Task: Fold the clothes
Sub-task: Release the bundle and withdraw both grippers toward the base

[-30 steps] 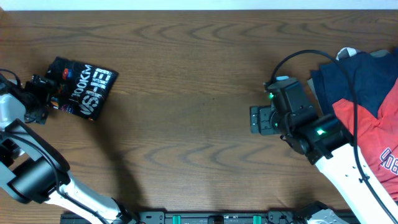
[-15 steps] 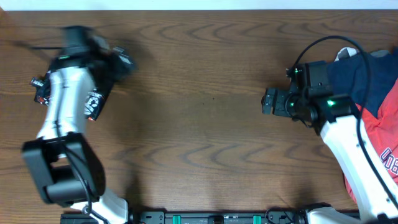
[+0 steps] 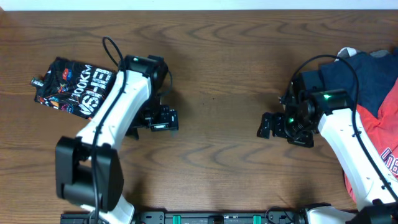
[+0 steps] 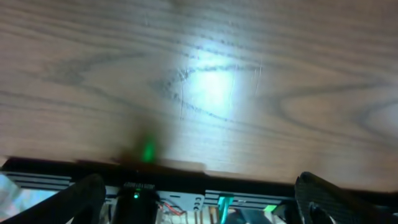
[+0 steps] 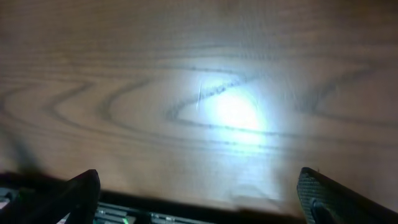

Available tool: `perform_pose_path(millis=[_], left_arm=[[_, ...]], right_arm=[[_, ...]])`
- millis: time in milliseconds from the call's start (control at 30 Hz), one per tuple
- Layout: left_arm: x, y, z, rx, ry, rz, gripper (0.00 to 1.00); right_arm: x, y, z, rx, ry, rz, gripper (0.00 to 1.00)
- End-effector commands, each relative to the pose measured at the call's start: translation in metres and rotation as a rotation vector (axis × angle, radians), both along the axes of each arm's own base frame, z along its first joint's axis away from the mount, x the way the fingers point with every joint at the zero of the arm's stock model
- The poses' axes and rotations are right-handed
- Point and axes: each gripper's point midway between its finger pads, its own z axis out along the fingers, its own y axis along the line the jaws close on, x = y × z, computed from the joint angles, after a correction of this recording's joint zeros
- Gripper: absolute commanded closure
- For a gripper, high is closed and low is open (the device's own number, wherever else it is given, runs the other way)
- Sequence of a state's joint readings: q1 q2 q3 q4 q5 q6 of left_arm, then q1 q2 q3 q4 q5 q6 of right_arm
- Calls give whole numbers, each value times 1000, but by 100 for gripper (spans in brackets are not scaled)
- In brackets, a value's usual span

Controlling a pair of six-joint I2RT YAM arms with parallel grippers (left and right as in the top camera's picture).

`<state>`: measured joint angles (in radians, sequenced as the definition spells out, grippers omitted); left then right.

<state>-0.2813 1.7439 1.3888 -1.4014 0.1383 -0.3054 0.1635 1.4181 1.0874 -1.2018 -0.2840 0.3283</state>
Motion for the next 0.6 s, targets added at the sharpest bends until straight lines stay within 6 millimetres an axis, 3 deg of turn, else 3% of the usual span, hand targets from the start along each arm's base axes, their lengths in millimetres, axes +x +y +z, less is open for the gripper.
perform_pose_path(millis=[0, 100, 200, 367, 567], left_arm=[[-8, 1, 27, -22, -154, -47, 2], [-9, -2, 53, -83, -359, -59, 2], [-6, -4, 87, -150, -662, -95, 0], [-12, 21, 134, -137, -1166, -56, 2], [-56, 40, 155, -211, -1402, -14, 2]], right_arm=[[-1, -6, 25, -1, -97, -11, 1], [-2, -16, 49, -43, -238, -32, 1], [2, -33, 89, -131, -508, -79, 1], [-15, -60, 159, -200, -966, -205, 1], [-59, -76, 186, -140, -1151, -260, 1]])
